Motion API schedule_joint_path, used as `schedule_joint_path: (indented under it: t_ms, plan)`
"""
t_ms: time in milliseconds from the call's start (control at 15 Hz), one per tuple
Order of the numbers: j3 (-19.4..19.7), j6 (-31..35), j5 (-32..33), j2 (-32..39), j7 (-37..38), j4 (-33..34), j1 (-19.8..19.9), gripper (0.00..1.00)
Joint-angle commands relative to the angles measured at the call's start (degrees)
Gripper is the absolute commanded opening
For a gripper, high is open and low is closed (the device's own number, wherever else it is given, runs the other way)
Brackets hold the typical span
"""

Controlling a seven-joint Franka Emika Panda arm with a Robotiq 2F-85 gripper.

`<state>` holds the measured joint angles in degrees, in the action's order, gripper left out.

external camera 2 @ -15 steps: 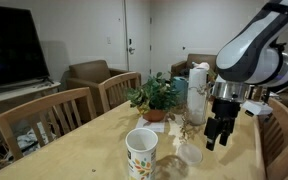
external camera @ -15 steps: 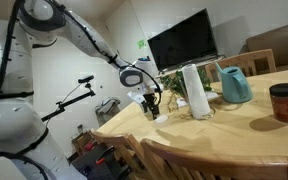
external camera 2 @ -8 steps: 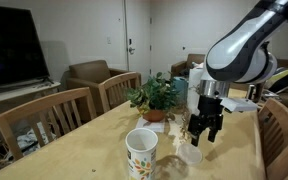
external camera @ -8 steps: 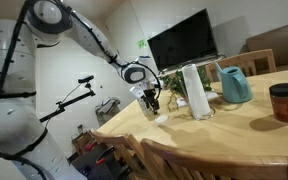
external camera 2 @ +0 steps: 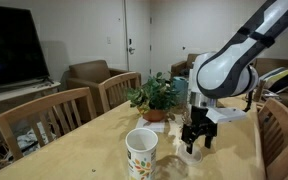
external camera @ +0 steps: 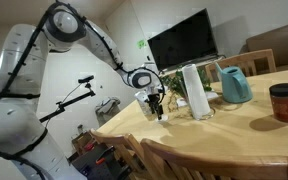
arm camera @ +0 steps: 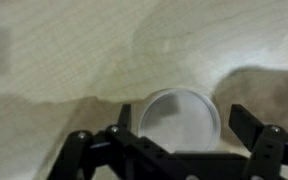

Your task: Move the white lid forwards

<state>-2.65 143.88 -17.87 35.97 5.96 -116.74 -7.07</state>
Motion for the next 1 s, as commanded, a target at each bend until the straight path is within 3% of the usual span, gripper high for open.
schedule_joint_path:
  t_ms: [0,267,933]
  plan:
    - [0.70,-1.33,2.20,2.21,4.50,2.65,0.51,1.00]
    - [1.46,-0.97,2.30,2.46,6.74,2.57,1.18,1.00]
    - [2.34,-1.84,6.17,4.45,11.99,5.87,-1.44,1.00]
